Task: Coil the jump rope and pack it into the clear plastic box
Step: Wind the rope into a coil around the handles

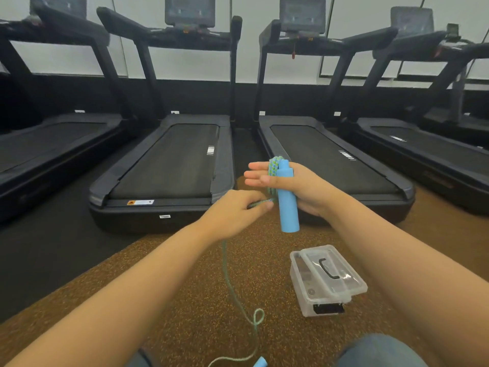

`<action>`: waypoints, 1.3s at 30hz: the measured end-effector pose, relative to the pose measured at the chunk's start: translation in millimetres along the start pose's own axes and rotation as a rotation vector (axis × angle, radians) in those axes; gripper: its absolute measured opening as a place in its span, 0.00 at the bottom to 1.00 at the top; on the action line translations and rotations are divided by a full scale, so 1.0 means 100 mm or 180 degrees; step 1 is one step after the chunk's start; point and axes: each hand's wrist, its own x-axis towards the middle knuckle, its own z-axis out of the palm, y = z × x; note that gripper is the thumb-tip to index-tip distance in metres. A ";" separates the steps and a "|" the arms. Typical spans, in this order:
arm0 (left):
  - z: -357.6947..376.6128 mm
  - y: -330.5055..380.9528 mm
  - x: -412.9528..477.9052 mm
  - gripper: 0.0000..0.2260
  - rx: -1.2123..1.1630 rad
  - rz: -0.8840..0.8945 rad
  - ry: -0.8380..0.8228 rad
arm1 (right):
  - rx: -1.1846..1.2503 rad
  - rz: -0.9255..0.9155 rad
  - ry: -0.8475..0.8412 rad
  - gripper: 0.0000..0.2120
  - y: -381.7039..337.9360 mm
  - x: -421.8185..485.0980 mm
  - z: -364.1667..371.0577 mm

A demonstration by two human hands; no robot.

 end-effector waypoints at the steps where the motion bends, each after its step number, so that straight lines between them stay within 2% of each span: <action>1: -0.05 0.01 -0.01 0.14 0.0102 0.0003 -0.0014 | 0.0022 0.0046 0.0002 0.18 0.01 -0.01 0.00; 5: -0.20 0.11 -0.06 0.10 0.0660 0.0155 -0.0136 | 0.0230 0.0193 0.0031 0.19 0.08 -0.05 0.04; 11: -0.42 0.23 -0.05 0.15 0.1112 0.0580 0.0055 | 0.0321 0.0174 0.0101 0.15 0.23 -0.14 0.16; 13: -0.48 0.25 -0.02 0.16 0.1270 0.0701 0.0048 | 0.0451 0.0098 -0.0028 0.15 0.27 -0.18 0.23; 18: -0.55 0.27 0.05 0.13 0.1538 0.1039 -0.0129 | 0.0797 -0.0215 -0.0539 0.33 0.30 -0.23 0.36; 24: -0.58 0.26 0.10 0.12 0.1057 0.1062 -0.0283 | 0.0732 -0.0379 -0.0541 0.32 0.40 -0.31 0.42; 30: -0.50 0.20 0.11 0.10 0.0021 0.0911 -0.0447 | 0.0520 -0.0200 -0.0945 0.24 0.37 -0.38 0.50; 32: -0.47 0.19 0.10 0.12 -0.0256 0.0880 -0.0440 | 0.0630 -0.0152 -0.1003 0.18 0.36 -0.40 0.49; 36: -0.35 0.14 0.08 0.17 -0.0803 0.0591 -0.0320 | 0.0903 -0.0215 -0.1045 0.17 0.30 -0.40 0.50; 38: -0.29 0.18 0.05 0.17 -0.1129 0.0283 -0.0371 | 0.1133 -0.0355 -0.0881 0.16 0.28 -0.40 0.51; 39: -0.24 0.15 0.06 0.17 -0.1043 0.0230 -0.0374 | 0.1360 -0.0365 -0.0723 0.15 0.23 -0.40 0.53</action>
